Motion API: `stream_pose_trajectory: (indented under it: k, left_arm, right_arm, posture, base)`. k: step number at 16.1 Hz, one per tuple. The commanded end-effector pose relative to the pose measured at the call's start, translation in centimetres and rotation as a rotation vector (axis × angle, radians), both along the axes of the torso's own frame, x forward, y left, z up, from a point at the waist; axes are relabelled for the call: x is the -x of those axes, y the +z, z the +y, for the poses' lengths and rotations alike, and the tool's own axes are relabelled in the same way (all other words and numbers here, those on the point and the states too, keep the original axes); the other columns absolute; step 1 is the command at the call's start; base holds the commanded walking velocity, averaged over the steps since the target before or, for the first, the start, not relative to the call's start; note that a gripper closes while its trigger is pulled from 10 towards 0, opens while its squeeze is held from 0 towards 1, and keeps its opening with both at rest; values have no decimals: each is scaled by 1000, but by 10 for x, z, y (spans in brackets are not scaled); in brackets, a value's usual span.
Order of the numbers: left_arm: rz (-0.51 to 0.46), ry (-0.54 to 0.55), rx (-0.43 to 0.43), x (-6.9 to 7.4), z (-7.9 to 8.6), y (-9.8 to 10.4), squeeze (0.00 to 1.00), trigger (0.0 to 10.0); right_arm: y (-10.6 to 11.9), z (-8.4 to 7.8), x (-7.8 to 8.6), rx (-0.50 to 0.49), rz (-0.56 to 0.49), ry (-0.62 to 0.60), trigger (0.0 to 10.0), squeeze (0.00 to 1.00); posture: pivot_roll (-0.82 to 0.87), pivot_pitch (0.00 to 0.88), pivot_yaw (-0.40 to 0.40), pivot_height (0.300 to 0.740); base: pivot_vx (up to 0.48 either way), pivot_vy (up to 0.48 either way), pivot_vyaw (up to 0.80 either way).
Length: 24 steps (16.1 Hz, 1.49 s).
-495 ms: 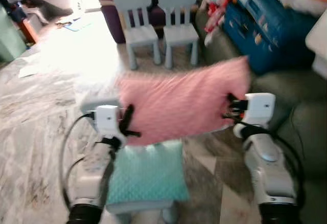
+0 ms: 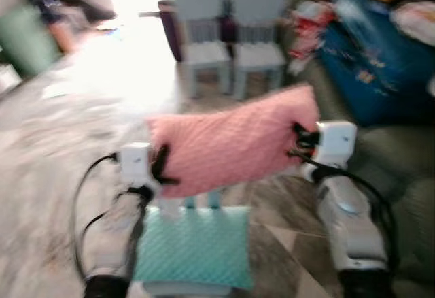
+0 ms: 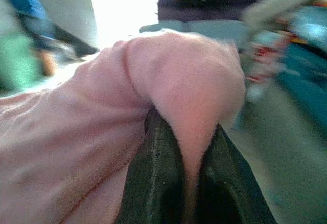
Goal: Move the pillow to the sofa
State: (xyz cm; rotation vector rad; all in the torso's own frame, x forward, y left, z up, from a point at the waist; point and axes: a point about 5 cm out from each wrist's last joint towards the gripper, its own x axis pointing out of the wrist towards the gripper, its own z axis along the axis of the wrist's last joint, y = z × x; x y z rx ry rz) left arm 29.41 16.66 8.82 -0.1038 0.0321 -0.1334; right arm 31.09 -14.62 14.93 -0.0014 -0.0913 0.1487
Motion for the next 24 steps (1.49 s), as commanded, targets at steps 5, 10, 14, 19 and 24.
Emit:
stream_pose_trajectory:
  k: [5, 10, 14, 19, 24]
  left_arm:
    - [26, 13, 7, -2, 1, -1, 0, 10000]
    - [84, -4, 14, 0, -1, -5, 0, 10000]
    - [95, -15, 49, 1, -3, -5, 0, 10000]
    - [101, -55, 62, 1, -12, -5, 0, 10000]
    - [112, -61, 65, 4, -12, -6, 0, 10000]
  right_arm:
    - [6, -1, 1, 14, -22, 10, 10000, 0]
    - [5, 1, 3, 0, -10, 25, 10000, 0]
    - [7, -1, 6, -4, 1, 26, 10000, 0]
    - [5, -4, 10, 14, 22, 30, 10000, 0]
    - [3, -3, 13, 16, 37, 39, 10000, 0]
  posture:
    - [-191, 0, 68, 740]
    - [-192, 0, 53, 740]
    - [-213, 0, 36, 740]
    - [-224, 0, 31, 740]
    - [-226, 0, 33, 740]
  base:
    - [0, 0, 0]
    - [0, 0, 0]
    - [0, 0, 0]
    - [0, 0, -615]
    - [0, 0, 0]
